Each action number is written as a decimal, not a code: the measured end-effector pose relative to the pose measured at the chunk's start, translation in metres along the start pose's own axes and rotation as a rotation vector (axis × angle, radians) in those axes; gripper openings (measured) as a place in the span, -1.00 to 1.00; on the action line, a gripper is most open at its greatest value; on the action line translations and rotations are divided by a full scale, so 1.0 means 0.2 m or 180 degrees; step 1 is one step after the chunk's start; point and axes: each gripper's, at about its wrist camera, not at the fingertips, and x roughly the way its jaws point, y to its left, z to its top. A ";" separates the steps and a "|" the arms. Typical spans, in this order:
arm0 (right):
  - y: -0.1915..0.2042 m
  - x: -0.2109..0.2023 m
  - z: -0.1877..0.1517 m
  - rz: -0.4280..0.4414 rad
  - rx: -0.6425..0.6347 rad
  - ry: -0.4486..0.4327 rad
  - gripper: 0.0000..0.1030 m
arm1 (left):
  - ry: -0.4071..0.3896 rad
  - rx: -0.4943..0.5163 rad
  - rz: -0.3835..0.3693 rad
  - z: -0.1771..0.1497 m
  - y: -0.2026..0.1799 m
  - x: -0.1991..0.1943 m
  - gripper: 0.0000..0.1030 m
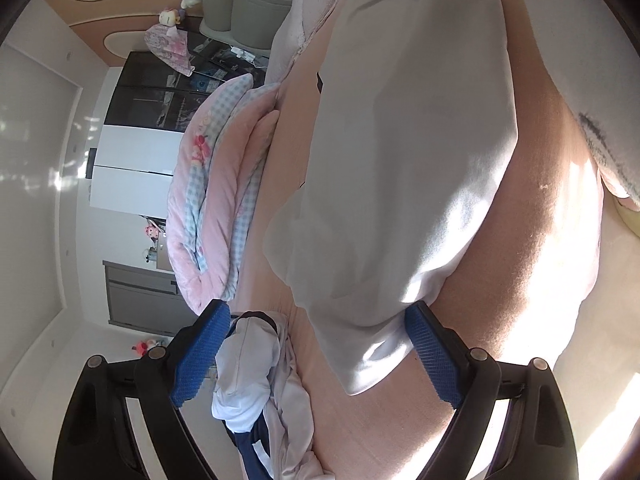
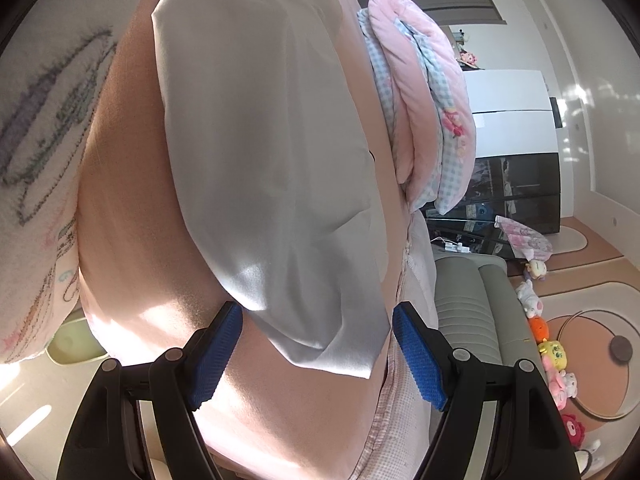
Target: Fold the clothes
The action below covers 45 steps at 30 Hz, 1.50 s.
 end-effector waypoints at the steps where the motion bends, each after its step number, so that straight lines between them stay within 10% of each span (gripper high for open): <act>1: 0.00 0.01 0.00 -0.0004 -0.0008 -0.0006 0.50 | -0.0023 0.0043 0.0022 0.00 -0.01 0.00 0.75; 27: 0.00 0.12 0.12 -0.0167 0.0024 -0.0232 0.71 | -0.0227 0.0388 -0.0175 0.08 -0.09 -0.03 0.75; 45: 0.07 0.11 0.11 -0.0457 -0.0083 -0.0373 0.71 | -0.0180 0.0296 0.0116 0.21 -0.12 0.02 0.88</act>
